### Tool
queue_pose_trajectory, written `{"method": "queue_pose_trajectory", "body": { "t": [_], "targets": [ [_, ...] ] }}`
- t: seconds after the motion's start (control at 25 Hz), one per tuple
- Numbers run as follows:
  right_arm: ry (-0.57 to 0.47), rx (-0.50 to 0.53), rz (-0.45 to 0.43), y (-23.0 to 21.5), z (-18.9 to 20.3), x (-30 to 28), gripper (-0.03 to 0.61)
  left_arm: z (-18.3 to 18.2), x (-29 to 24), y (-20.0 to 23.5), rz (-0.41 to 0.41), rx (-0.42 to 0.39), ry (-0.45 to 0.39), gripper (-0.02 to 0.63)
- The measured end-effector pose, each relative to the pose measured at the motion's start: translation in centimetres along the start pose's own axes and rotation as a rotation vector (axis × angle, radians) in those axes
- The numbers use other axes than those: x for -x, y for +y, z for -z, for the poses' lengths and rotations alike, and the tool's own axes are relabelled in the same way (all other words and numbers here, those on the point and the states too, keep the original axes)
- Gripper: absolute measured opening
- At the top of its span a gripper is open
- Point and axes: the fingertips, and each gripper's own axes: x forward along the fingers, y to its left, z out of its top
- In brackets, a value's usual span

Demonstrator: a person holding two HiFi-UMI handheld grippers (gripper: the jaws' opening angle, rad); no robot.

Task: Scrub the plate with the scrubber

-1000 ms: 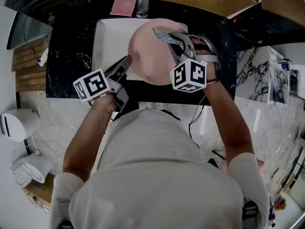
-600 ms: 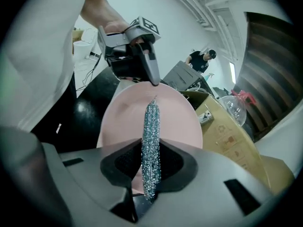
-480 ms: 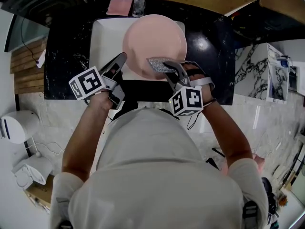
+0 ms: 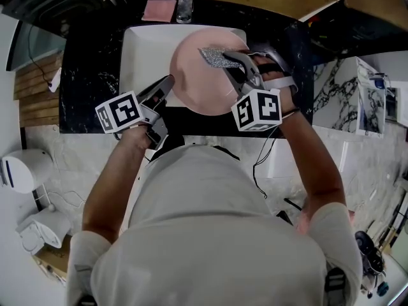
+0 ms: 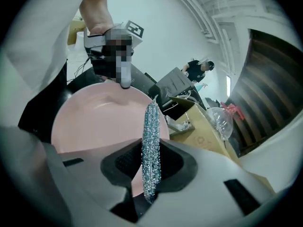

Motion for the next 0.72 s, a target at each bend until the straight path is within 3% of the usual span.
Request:
{"method": "queue_pose_trajectory", "body": {
  "t": [0.28, 0.72],
  "targets": [
    [0.051, 0.054, -0.012, -0.5, 1.9, -1.3, 0.08, 0.3, 0.3, -0.7, 0.035, 0.0, -0.001, 0.044],
    [0.059, -0.102, -0.144, 8.3, 0.7, 2.3, 0.08, -1.6, 0.7, -0.1, 0.022, 0.001, -0.067, 0.046]
  ]
}}
